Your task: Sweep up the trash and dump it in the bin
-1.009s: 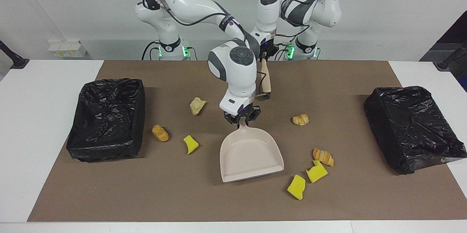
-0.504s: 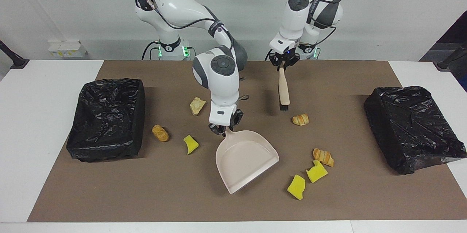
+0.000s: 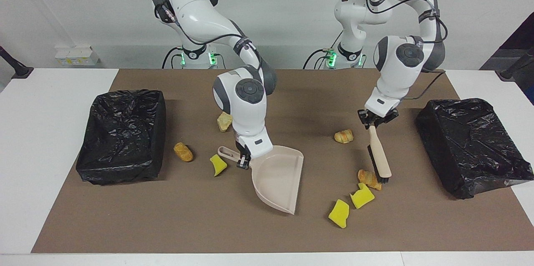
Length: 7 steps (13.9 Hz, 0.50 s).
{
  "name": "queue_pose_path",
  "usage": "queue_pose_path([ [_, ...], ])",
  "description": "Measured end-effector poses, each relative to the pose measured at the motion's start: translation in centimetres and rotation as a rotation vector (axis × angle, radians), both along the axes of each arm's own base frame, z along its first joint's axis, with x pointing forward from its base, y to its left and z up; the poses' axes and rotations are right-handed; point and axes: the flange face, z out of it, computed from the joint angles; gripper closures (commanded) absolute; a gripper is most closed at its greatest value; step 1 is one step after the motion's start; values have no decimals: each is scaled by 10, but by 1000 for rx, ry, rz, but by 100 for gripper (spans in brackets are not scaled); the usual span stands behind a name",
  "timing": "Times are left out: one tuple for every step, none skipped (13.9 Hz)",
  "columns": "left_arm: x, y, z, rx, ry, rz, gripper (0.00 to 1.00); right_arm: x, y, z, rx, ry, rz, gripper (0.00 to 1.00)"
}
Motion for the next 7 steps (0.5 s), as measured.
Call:
queue_pose_path([
  [17,10,-2,-1,-7,-20,100,3,2,-3,-1,1,36,100],
  [31,14,-6,2,-9,-46,100,5,5,-5,-1,1,72,100],
  [41,13,-14,7,-4,-83,100,6,9,-9,-3,3,109,100],
  [49,11,-22,10,2,-131,100,7,12,-12,-10,3,149,100],
  [55,9,-26,8,5,-170,100,9,15,-14,-23,-2,191,100],
  [60,6,-29,7,6,-199,100,9,17,-14,-32,-1,236,100],
  [63,3,-32,4,8,-218,100,8,18,-15,-43,12,268,100],
])
